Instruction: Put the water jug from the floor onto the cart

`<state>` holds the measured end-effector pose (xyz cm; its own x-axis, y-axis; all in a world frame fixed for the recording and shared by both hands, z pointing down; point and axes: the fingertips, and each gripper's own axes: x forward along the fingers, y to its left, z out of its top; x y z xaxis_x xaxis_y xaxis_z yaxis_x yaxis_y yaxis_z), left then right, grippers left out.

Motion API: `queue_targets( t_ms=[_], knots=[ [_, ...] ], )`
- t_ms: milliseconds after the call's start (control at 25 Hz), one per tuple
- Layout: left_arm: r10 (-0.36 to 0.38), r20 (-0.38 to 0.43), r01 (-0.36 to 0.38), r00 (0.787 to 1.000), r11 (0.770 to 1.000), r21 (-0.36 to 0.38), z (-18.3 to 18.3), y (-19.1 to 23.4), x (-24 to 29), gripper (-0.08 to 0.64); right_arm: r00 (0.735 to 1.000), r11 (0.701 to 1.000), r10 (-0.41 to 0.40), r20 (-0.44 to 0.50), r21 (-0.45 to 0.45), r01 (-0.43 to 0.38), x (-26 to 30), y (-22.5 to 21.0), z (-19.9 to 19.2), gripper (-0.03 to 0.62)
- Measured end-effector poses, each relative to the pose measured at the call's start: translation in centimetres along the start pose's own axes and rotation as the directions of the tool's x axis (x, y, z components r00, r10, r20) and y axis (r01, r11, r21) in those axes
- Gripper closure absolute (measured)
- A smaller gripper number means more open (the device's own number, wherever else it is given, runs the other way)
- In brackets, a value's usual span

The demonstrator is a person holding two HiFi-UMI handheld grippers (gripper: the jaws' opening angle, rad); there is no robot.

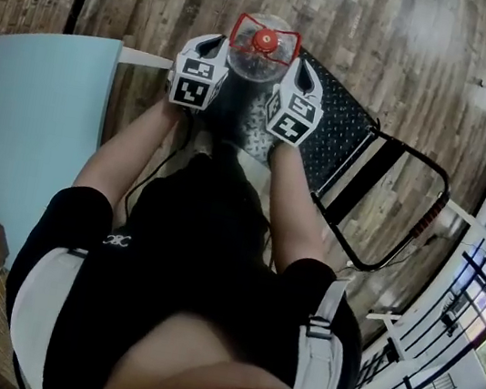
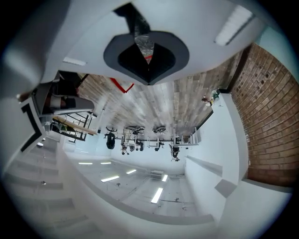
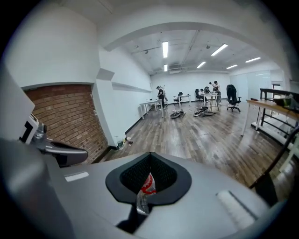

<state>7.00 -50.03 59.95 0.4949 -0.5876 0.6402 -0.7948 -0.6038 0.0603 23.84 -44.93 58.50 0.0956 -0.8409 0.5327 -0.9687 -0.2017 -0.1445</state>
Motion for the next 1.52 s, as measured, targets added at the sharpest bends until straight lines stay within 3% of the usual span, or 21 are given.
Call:
queue_targets(
  t_ms=[120,280,480,720,960,1520],
  knots=[
    [-0.028,0.029,0.028,0.999,1.000,0.001,1.2,-0.2,-1.1,0.558,1.000,0.999,-0.019,0.012,-0.042,0.019,-1.1,1.1,1.3,0.578],
    [-0.027,0.069,0.025,0.997,0.999,0.027,3.3,0.1,-2.4,0.558,0.996,0.999,0.034,0.077,-0.023,-0.032,-3.1,2.7,3.6,0.578],
    [0.046,0.163,-0.055,0.986,0.997,0.055,7.8,0.0,-6.9,0.558,0.985,0.997,0.076,0.153,0.012,-0.079,-6.7,3.4,7.9,0.580],
    [0.074,0.270,-0.088,0.960,0.995,0.038,12.8,-0.4,-11.1,0.558,0.942,0.992,0.118,0.314,-0.001,-0.124,-10.9,4.4,13.9,0.580],
    [0.054,0.296,-0.072,0.954,0.996,0.051,13.6,-2.2,-13.6,0.558,0.929,0.989,0.141,0.343,-0.004,-0.148,-13.3,4.9,14.2,0.580],
    [0.057,0.285,-0.078,0.957,0.995,0.063,13.6,-3.8,-13.7,0.558,0.923,0.982,0.181,0.340,-0.005,-0.191,-13.7,4.2,14.1,0.580]
  ],
)
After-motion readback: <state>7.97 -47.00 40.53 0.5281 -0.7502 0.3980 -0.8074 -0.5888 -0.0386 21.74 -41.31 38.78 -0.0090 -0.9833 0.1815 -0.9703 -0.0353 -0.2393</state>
